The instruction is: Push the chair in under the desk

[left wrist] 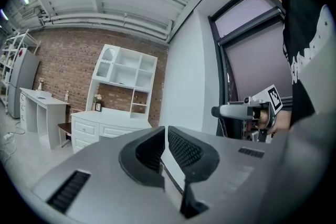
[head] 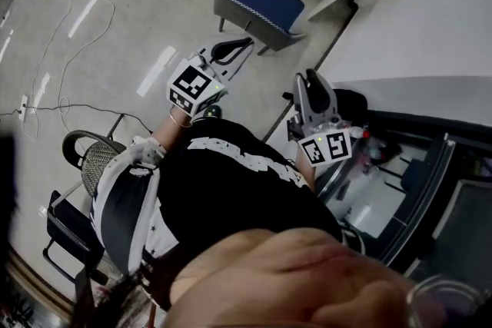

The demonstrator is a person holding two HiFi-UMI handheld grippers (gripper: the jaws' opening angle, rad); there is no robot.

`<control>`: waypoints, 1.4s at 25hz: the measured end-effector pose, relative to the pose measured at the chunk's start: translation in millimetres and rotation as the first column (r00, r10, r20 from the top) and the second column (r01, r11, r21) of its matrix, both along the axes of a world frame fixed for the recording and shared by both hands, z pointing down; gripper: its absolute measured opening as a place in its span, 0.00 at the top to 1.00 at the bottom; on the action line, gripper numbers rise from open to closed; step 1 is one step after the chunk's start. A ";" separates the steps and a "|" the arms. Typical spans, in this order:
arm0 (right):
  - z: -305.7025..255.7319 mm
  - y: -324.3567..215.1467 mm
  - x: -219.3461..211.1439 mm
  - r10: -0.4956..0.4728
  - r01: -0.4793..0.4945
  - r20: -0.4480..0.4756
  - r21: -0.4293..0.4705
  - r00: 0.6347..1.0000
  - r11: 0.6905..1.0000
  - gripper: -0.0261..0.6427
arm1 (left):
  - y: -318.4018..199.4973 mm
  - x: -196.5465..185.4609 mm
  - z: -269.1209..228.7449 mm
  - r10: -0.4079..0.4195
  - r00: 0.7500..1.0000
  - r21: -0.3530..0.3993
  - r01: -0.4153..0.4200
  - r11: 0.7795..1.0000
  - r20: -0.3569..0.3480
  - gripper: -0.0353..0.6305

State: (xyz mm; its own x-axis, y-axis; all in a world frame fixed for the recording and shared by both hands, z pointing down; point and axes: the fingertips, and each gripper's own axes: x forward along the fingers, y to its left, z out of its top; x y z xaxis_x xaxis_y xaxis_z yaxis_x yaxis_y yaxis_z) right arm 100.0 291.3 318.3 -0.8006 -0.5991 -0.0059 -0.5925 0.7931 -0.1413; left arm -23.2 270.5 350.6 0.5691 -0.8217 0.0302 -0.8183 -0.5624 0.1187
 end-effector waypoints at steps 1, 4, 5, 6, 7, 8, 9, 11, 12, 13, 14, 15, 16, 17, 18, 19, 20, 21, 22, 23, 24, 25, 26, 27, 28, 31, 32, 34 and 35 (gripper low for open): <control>-0.3 -2.2 -4.1 -0.002 0.002 -0.002 0.001 1.000 1.000 0.79 | -2.1 -4.0 0.0 -0.002 1.000 0.000 0.002 1.000 -0.002 0.89; -0.6 -8.3 -17.0 -0.008 0.008 -0.005 0.002 1.000 1.000 0.79 | -7.3 -17.2 -0.4 -0.012 1.000 0.004 0.012 1.000 -0.011 0.89; -0.4 -10.2 -21.7 -0.012 0.012 -0.006 0.003 1.000 1.000 0.79 | -9.1 -22.1 0.0 -0.016 1.000 0.006 0.016 1.000 -0.014 0.89; 0.1 -12.1 -26.5 -0.014 0.014 -0.009 0.005 1.000 1.000 0.79 | -10.9 -27.2 0.9 -0.020 1.000 0.007 0.020 1.000 -0.017 0.89; 0.8 -14.0 -31.1 -0.014 0.015 -0.014 0.007 1.000 1.000 0.79 | -12.5 -32.3 2.2 -0.023 1.000 0.006 0.023 1.000 -0.019 0.89; 1.7 -15.7 -35.6 -0.014 0.014 -0.018 0.007 1.000 1.000 0.79 | -13.9 -37.5 4.0 -0.027 0.999 0.004 0.027 1.000 -0.021 0.89; 2.9 -17.0 -39.7 -0.014 0.014 -0.021 0.007 1.000 1.000 0.79 | -14.8 -42.7 6.2 -0.030 0.999 0.000 0.030 1.000 -0.022 0.89; 5.3 -18.5 -46.6 -0.011 0.011 -0.026 0.002 1.000 1.000 0.79 | -15.7 -52.4 10.7 -0.035 0.999 -0.010 0.035 0.999 -0.025 0.89; 6.4 -18.9 -49.0 -0.008 0.008 -0.029 0.000 1.000 1.000 0.79 | -15.7 -56.4 12.6 -0.037 0.999 -0.014 0.036 0.999 -0.027 0.89; 7.4 -19.0 -50.6 -0.005 0.005 -0.033 -0.003 0.999 1.000 0.79 | -15.6 -59.9 14.3 -0.038 0.999 -0.019 0.037 0.999 -0.029 0.89; 8.2 -19.2 -51.2 -0.001 0.000 -0.039 -0.005 0.999 1.000 0.79 | -15.5 -62.8 15.9 -0.039 0.999 -0.023 0.038 0.999 -0.030 0.89; 8.7 -19.7 -51.0 0.005 -0.006 -0.046 -0.006 0.999 1.000 0.79 | -15.6 -65.3 17.4 -0.041 0.999 -0.027 0.040 0.999 -0.031 0.88; 9.3 -20.5 -50.1 0.013 -0.013 -0.054 -0.007 0.998 1.000 0.79 | -15.7 -67.6 18.7 -0.043 0.999 -0.030 0.042 0.999 -0.033 0.88; 10.3 -21.4 -49.0 0.019 -0.020 -0.062 -0.010 0.998 1.000 0.79 | -15.6 -69.8 19.6 -0.046 0.998 -0.032 0.045 0.998 -0.034 0.88; 11.7 -22.2 -47.8 0.025 -0.026 -0.072 -0.013 0.997 1.000 0.79 | -15.0 -72.0 20.3 -0.050 0.998 -0.035 0.049 0.998 -0.036 0.87; 13.5 -22.9 -47.0 0.028 -0.029 -0.083 -0.017 0.996 0.999 0.79 | -13.7 -74.2 21.1 -0.055 0.998 -0.037 0.054 0.998 -0.039 0.86; 15.5 -23.8 -46.7 0.028 -0.030 -0.095 -0.021 0.995 0.999 0.79 | -12.1 -76.3 22.3 -0.062 0.997 -0.040 0.060 0.997 -0.042 0.85; 17.1 -25.3 -47.3 0.026 -0.028 -0.105 -0.024 0.994 0.999 0.78 | -10.8 -78.8 23.7 -0.069 0.997 -0.043 0.067 0.997 -0.044 0.85; 18.3 -27.5 -48.8 0.023 -0.026 -0.113 -0.025 0.993 0.999 0.78 | -10.1 -82.1 25.4 -0.078 0.996 -0.046 0.076 0.996 -0.044 0.85; 19.1 -29.7 -51.0 0.020 -0.023 -0.119 -0.025 0.993 0.999 0.78 | -9.7 -86.0 27.3 -0.088 0.995 -0.048 0.086 0.995 -0.043 0.85; 19.8 -31.7 -53.5 0.017 -0.020 -0.122 -0.025 0.992 1.000 0.78 | -9.5 -90.3 29.5 -0.100 0.994 -0.051 0.098 0.994 -0.040 0.84; 20.7 -33.2 -55.8 0.013 -0.016 -0.123 -0.025 0.992 1.000 0.78 | -9.4 -94.5 32.0 -0.112 0.993 -0.054 0.110 0.992 -0.037 0.84; 22.0 -34.5 -57.7 0.009 -0.013 -0.124 -0.026 0.992 1.000 0.78 | -9.3 -98.3 34.7 -0.123 0.992 -0.059 0.121 0.991 -0.032 0.84; 23.8 -35.6 -59.0 0.004 -0.008 -0.126 -0.029 0.992 1.000 0.78 | -9.4 -101.5 37.6 -0.133 0.991 -0.066 0.131 0.989 -0.028 0.83; 26.1 -36.8 -59.9 -0.001 -0.004 -0.127 -0.034 0.992 0.999 0.78 | -9.9 -104.2 40.5 -0.140 0.990 -0.073 0.138 0.988 -0.022 0.83; 33.1 -43.0 -61.9 -0.014 0.008 -0.126 -0.052 0.992 0.999 0.77 | -13.0 -110.8 46.8 -0.155 0.988 -0.090 0.154 0.984 -0.007 0.81; 35.0 -46.4 -62.8 -0.017 0.010 -0.127 -0.056 0.992 0.998 0.77 | -14.9 -112.5 47.6 -0.159 0.987 -0.093 0.158 0.983 -0.002 0.80; 39.0 -55.2 -65.2 -0.025 0.016 -0.132 -0.064 0.991 0.998 0.77 | -19.5 -114.3 48.6 -0.162 0.987 -0.093 0.162 0.982 0.010 0.79; 41.3 -59.7 -66.6 -0.028 0.019 -0.135 -0.068 0.990 0.997 0.77 | -21.9 -114.5 49.1 -0.162 0.987 -0.092 0.163 0.982 0.016 0.78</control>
State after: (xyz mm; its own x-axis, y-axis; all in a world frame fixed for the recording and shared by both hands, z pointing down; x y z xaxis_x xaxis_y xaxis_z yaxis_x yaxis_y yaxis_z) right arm 33.4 231.6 359.6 -0.8053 -0.5753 0.1432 -0.5908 0.7988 -0.1137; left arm -137.7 248.6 399.7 0.4275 -0.8966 0.1151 -0.8992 -0.4086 0.1566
